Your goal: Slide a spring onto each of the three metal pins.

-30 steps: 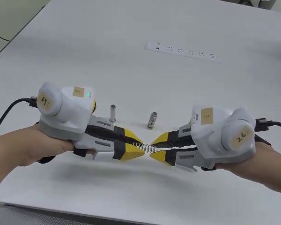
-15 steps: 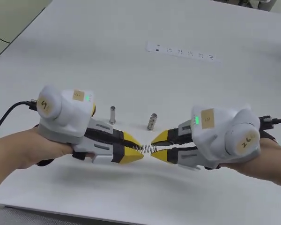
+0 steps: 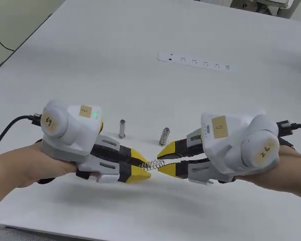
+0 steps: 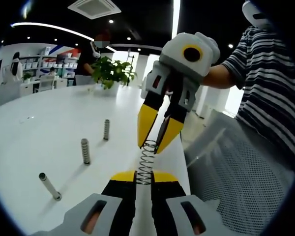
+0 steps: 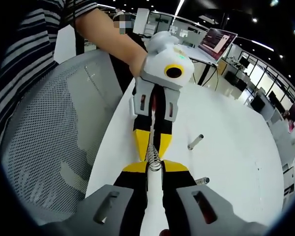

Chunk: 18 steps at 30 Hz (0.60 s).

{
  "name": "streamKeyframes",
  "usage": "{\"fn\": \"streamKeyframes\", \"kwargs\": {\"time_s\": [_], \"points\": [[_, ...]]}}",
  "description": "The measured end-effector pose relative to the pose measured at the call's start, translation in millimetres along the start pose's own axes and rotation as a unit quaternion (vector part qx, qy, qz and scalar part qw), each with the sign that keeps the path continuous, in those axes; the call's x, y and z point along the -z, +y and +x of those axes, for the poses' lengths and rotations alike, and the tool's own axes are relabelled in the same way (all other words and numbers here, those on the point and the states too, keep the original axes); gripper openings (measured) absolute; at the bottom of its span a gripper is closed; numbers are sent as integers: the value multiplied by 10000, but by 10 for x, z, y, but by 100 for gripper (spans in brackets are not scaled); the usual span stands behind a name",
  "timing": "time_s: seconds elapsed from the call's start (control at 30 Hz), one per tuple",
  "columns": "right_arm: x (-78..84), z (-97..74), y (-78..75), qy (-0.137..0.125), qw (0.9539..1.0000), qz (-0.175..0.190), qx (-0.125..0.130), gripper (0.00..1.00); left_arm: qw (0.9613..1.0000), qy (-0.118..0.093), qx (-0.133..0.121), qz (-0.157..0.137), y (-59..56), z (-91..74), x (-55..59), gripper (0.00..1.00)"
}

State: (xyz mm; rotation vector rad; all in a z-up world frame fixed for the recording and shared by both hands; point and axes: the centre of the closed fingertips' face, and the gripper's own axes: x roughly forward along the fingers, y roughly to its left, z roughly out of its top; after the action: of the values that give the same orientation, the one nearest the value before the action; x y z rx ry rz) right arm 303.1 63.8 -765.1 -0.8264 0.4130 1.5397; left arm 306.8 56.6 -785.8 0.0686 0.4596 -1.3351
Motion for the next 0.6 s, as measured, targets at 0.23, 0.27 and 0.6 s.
{"fn": "streamKeyframes", "kwargs": {"time_s": [0.23,0.27,0.6], "points": [[-115,3,-20,-284,9994,216,23,7,10000,43,-52,51,12,28,14,2],[-122,2,-21,-299,9993,227,27,7,10000,39,-53,63,11,30,10,2],[-258,28,-47,-467,9986,210,161,7,9998,85,-34,159,-11,80,-24,2]]}}
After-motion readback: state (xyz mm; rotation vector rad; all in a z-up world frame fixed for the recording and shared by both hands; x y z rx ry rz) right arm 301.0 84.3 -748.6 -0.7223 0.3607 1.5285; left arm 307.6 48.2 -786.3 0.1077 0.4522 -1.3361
